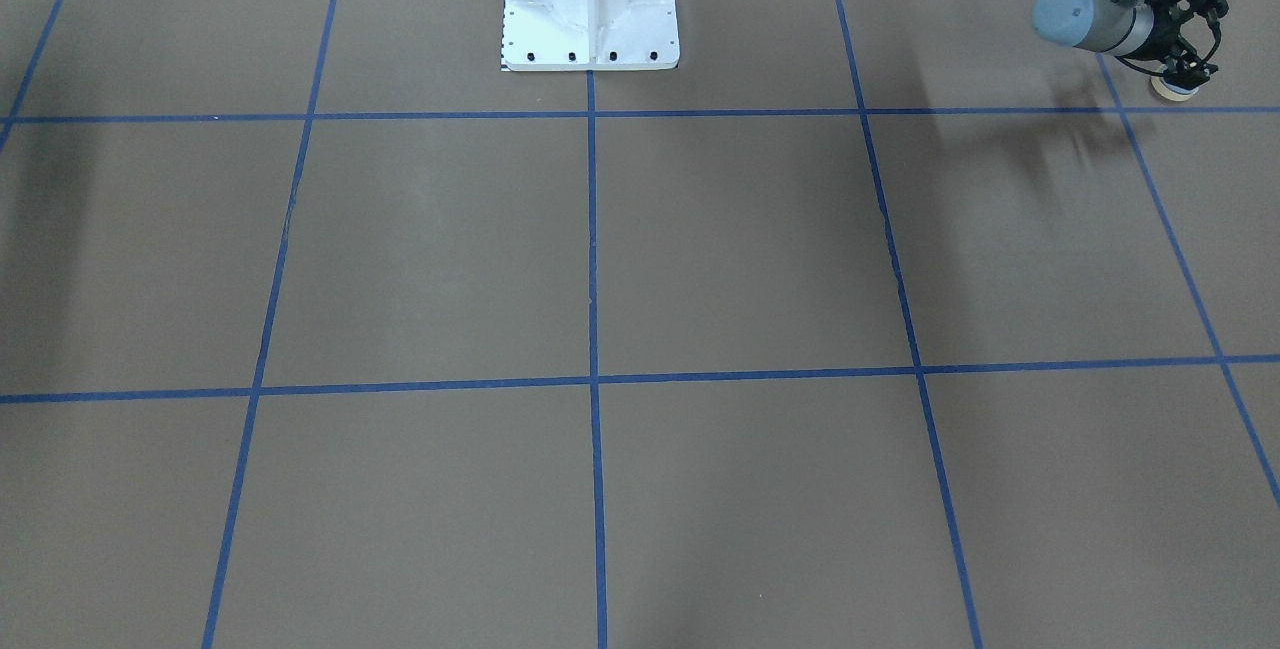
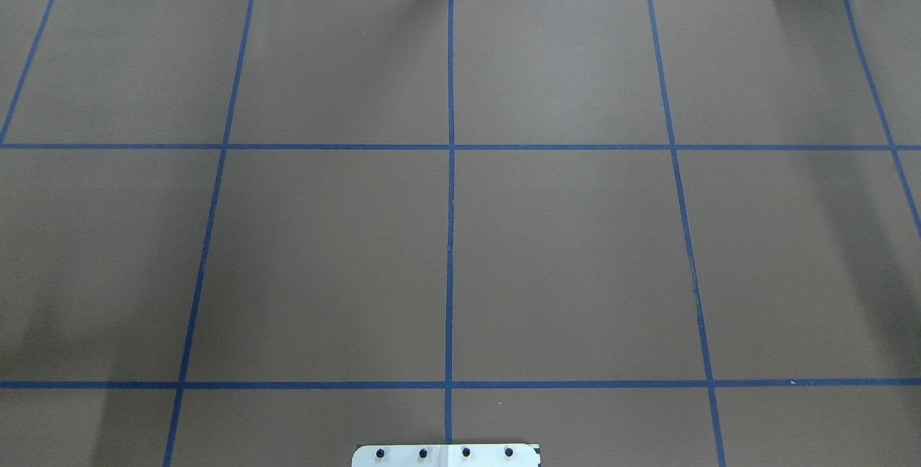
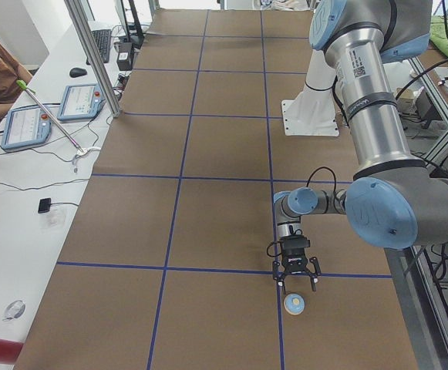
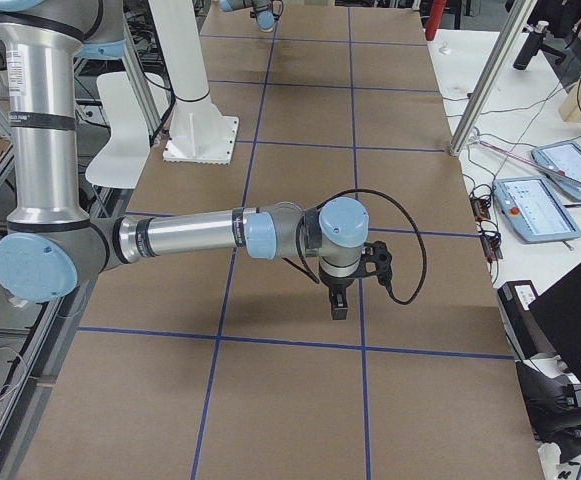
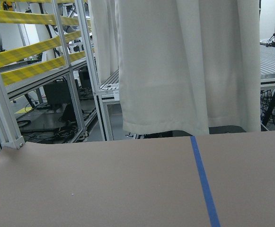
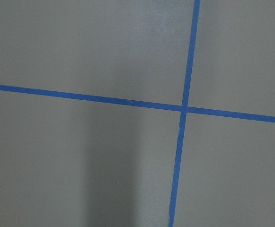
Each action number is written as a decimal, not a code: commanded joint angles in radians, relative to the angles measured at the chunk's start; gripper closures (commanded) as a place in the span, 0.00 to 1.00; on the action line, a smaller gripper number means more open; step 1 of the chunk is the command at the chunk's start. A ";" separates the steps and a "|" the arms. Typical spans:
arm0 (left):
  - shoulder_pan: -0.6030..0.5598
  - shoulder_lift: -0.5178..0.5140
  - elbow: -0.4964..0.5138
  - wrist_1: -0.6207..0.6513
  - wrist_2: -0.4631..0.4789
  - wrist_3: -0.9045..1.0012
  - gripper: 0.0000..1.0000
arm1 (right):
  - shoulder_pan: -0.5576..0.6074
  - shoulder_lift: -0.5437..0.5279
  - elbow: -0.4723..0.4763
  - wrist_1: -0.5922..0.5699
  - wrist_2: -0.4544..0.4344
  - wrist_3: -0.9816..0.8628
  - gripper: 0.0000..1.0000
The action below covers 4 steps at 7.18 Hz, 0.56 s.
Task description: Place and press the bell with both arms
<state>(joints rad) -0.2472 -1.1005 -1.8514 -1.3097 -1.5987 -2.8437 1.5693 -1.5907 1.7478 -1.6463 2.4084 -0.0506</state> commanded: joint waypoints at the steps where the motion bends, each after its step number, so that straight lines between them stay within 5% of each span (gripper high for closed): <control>1: 0.000 -0.036 0.058 -0.032 0.003 0.001 0.00 | 0.000 0.000 -0.001 -0.001 -0.002 0.000 0.00; 4: 0.000 -0.047 0.105 -0.072 0.003 0.006 0.00 | 0.000 0.000 0.002 -0.001 0.000 0.000 0.00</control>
<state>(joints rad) -0.2470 -1.1426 -1.7699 -1.3613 -1.5954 -2.8404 1.5693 -1.5908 1.7497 -1.6475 2.4082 -0.0506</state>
